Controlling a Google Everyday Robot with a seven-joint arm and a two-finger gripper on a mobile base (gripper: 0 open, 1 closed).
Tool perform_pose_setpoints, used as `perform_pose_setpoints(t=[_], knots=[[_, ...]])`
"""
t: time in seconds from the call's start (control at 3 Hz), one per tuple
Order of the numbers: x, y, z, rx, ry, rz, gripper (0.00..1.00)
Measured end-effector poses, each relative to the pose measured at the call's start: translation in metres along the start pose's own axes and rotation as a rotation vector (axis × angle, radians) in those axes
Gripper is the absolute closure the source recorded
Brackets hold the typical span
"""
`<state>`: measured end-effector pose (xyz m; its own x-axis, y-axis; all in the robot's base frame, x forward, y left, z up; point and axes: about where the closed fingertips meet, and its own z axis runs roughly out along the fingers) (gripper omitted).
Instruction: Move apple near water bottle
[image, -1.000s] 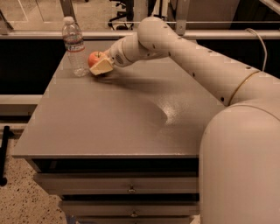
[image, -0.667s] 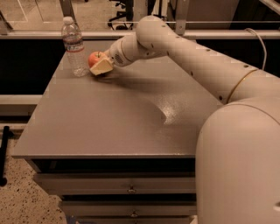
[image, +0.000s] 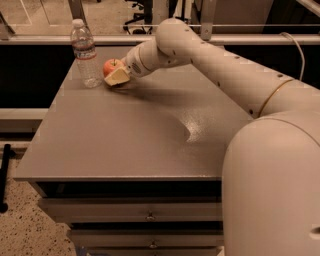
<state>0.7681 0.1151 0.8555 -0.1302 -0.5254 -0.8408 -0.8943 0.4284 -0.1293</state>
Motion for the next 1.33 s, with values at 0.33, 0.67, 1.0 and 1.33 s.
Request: perform_pose_setpoints(t=[0.33,0.67,1.0,1.33], knots=[[0.002,0.002,0.0,-0.01,-0.002,0.005,0.0],[0.004,0.006,-0.006,-0.019,-0.003,0.003,0.0],[0.009,0.012,-0.029,-0.02,-0.032,-0.002,0.0],[0.031,0.005,-0.085,0.018,-0.08,0.006,0.0]])
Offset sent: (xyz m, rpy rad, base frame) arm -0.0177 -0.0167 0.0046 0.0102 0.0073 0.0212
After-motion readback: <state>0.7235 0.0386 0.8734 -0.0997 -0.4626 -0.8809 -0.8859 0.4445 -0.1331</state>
